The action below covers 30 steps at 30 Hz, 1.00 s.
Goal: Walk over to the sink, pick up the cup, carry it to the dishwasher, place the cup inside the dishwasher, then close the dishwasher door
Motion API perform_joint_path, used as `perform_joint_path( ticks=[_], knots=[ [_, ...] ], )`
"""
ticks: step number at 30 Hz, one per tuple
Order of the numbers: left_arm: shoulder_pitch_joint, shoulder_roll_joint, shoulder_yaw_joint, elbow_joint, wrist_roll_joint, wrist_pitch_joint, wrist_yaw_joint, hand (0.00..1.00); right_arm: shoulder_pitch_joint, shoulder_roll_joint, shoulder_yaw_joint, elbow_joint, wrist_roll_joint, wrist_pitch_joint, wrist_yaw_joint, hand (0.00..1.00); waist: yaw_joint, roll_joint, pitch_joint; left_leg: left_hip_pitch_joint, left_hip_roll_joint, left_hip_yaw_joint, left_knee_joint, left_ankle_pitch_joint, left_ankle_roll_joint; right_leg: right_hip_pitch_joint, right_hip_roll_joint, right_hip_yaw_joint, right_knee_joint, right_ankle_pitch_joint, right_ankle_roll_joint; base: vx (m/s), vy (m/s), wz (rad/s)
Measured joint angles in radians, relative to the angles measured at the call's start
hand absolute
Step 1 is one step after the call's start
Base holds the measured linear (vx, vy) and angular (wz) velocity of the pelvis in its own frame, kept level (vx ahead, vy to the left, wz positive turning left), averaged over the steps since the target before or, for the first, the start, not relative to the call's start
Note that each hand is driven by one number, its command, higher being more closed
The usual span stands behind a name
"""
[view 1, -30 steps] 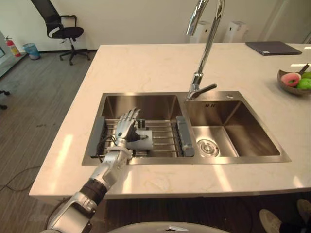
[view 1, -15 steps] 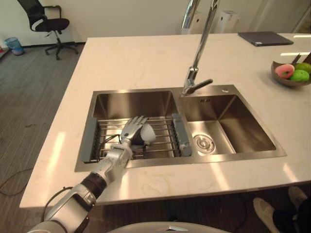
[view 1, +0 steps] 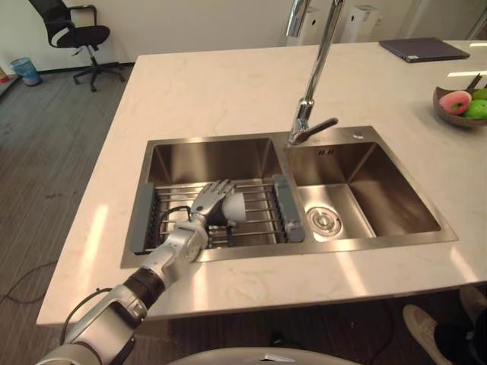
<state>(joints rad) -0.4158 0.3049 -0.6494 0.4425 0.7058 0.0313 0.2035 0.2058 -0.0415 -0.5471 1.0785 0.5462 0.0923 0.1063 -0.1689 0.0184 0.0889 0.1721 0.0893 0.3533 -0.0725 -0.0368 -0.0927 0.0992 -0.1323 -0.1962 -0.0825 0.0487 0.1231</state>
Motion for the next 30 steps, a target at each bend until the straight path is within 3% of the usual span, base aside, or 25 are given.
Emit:
perform_joint_path(
  ticks=[9, 18, 24, 25, 30],
  knots=[
    [0.003, 0.010, 0.019, -0.011, -0.007, -0.074, -0.016, 0.00, -0.025, -0.011, 0.034, 0.012, 0.037, -0.001, -0.008, 0.00, -0.001, 0.006, 0.005, -0.020, -0.002, -0.035, 0.007, 0.000, 0.003, -0.003, -0.002, -0.020, 0.002, -0.003, 0.001, -0.02, -0.031, 0.07],
    [-0.003, 0.037, 0.019, -0.053, 0.029, -0.071, -0.076, 0.00, -0.050, -0.030, 0.075, 0.044, 0.056, -0.001, -0.012, 0.00, -0.012, 0.014, 0.022, -0.034, -0.003, -0.080, 0.021, -0.005, 0.008, 0.002, -0.004, -0.038, 0.002, -0.005, -0.002, -0.03, -0.025, 0.06],
    [-0.004, 0.041, 0.016, -0.099, 0.055, -0.040, -0.166, 0.00, -0.054, -0.040, 0.122, 0.053, 0.077, -0.001, -0.023, 0.00, -0.012, 0.014, 0.022, -0.036, -0.005, -0.083, 0.024, -0.006, 0.010, 0.002, -0.006, -0.039, 0.002, -0.005, -0.002, -0.03, -0.012, 0.01],
    [-0.007, 0.041, 0.016, -0.099, 0.064, -0.031, -0.199, 1.00, -0.057, -0.045, 0.137, 0.061, 0.078, -0.001, -0.023, 0.00, -0.016, 0.015, 0.022, -0.037, -0.005, -0.083, 0.025, -0.006, 0.010, 0.001, -0.006, -0.038, 0.002, -0.005, -0.002, -0.03, -0.015, 0.00],
    [-0.008, 0.048, 0.004, -0.121, 0.106, -0.001, -0.218, 1.00, -0.061, -0.052, 0.151, 0.078, 0.087, -0.002, -0.026, 0.00, -0.023, 0.027, 0.025, -0.050, -0.005, -0.112, 0.036, -0.013, 0.013, -0.006, -0.007, -0.037, 0.002, -0.005, -0.002, 0.00, 0.000, 0.00]
  ],
)
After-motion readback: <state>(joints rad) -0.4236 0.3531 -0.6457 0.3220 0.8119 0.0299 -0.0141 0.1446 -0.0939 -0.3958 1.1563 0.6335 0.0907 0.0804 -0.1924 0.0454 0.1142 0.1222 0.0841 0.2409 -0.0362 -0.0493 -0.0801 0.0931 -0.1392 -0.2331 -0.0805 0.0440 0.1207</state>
